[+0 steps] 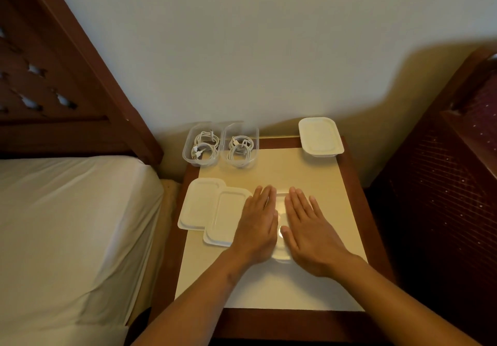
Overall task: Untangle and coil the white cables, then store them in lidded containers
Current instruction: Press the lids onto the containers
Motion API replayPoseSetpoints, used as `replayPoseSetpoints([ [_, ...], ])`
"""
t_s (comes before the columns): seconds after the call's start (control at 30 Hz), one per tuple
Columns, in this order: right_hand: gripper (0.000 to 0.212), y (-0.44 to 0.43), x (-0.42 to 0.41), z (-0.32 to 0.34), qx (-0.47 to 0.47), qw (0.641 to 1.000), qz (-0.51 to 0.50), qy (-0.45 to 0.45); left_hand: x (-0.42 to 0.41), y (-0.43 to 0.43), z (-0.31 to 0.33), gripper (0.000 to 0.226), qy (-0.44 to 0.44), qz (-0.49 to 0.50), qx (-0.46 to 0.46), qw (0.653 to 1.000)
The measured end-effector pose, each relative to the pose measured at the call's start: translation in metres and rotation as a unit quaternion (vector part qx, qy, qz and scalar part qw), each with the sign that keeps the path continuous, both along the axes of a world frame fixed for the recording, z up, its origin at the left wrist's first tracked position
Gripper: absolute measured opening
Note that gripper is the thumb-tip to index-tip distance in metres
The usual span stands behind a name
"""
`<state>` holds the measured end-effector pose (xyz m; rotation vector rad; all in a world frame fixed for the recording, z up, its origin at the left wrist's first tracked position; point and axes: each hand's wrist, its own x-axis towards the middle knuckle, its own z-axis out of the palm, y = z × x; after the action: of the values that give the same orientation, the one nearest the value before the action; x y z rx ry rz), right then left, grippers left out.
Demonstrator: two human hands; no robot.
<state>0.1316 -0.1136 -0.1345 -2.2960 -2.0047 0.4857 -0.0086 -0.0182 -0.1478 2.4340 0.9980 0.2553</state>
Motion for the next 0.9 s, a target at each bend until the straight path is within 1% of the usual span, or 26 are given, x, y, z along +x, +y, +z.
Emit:
replayPoseSetpoints([
  [0.03, 0.079, 0.001, 0.002, 0.000, 0.008, 1.000, -0.006, -0.012, -0.001, 0.000, 0.003, 0.055, -0.016, 0.016, 0.019, 1.000],
  [0.1, 0.078, 0.003, 0.001, 0.007, 0.030, 0.999, -0.015, -0.032, -0.003, 0.004, 0.014, 0.054, -0.030, 0.085, 0.058, 0.994],
  [0.13, 0.077, 0.002, -0.004, 0.012, 0.046, 0.998, -0.017, -0.031, -0.006, 0.007, 0.019, 0.054, 0.004, 0.130, 0.067, 0.989],
  [0.17, 0.076, -0.002, -0.012, 0.015, 0.055, 0.998, -0.015, -0.021, -0.009, 0.009, 0.023, 0.056, 0.072, 0.169, 0.069, 0.981],
  [0.23, 0.075, -0.009, -0.031, 0.015, 0.031, 0.999, 0.006, -0.004, -0.016, 0.013, 0.027, 0.069, 0.213, 0.207, 0.056, 0.953],
  [0.27, 0.077, -0.010, -0.036, 0.011, 0.012, 1.000, 0.015, -0.008, -0.019, 0.015, 0.027, 0.077, 0.250, 0.209, 0.040, 0.945],
  [0.3, 0.079, -0.006, -0.037, 0.008, 0.005, 1.000, 0.016, -0.017, -0.021, 0.019, 0.026, 0.082, 0.266, 0.207, 0.022, 0.941],
  [0.37, 0.081, 0.012, -0.029, 0.001, 0.011, 0.999, -0.001, -0.035, -0.024, 0.027, 0.023, 0.090, 0.271, 0.197, -0.013, 0.942],
  [0.47, 0.086, 0.054, -0.006, -0.003, 0.016, 0.999, -0.021, -0.041, -0.025, 0.037, 0.023, 0.096, 0.282, 0.189, -0.021, 0.940],
  [0.53, 0.091, 0.085, 0.009, -0.004, 0.024, 0.998, -0.027, -0.042, -0.023, 0.043, 0.023, 0.094, 0.281, 0.191, -0.009, 0.940],
  [0.67, 0.079, 0.143, 0.031, -0.006, 0.036, 0.998, -0.023, -0.045, -0.019, 0.050, 0.023, 0.087, 0.281, 0.197, 0.002, 0.939],
  [0.9, 0.078, 0.202, 0.068, -0.009, 0.052, 0.997, -0.013, -0.062, -0.021, 0.051, 0.017, 0.083, 0.261, 0.185, 0.038, 0.947],
])
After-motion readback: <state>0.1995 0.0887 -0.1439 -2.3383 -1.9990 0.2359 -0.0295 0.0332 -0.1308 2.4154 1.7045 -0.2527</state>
